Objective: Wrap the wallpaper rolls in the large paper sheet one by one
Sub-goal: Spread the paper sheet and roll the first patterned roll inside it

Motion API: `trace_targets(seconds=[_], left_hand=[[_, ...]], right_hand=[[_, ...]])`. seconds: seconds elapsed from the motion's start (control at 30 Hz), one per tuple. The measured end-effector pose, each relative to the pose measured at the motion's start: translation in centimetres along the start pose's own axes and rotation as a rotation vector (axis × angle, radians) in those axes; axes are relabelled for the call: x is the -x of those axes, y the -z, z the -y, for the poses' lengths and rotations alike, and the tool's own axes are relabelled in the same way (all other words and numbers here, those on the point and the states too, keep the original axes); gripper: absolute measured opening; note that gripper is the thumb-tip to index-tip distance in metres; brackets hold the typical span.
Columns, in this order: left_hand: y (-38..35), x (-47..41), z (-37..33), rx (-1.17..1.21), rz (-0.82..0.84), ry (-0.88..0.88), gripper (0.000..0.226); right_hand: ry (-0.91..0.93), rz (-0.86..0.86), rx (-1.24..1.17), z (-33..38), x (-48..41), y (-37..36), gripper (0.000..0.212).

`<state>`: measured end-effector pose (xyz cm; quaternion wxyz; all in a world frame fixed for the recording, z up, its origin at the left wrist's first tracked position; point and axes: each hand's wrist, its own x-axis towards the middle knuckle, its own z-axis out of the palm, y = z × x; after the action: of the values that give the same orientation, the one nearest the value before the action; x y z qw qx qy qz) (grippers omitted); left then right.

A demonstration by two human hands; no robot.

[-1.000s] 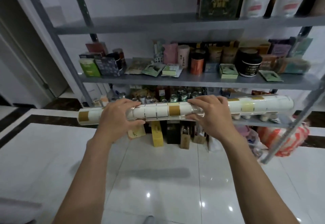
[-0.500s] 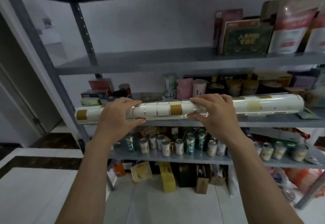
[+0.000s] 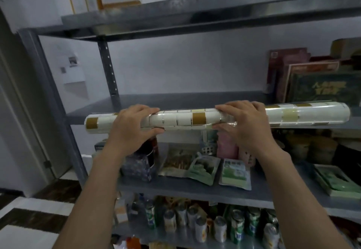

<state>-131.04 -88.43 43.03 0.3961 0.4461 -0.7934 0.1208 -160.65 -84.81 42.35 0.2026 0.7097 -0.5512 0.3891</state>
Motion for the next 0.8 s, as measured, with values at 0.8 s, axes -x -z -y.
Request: trace_targets(seconds=[0.8], left_hand=[[-12.5, -22.8, 18.6, 0.121, 0.205, 0.003, 0.061]], right_hand=[[-0.069, 0.203, 0.106, -6.0, -23.0, -16.6, 0.058]])
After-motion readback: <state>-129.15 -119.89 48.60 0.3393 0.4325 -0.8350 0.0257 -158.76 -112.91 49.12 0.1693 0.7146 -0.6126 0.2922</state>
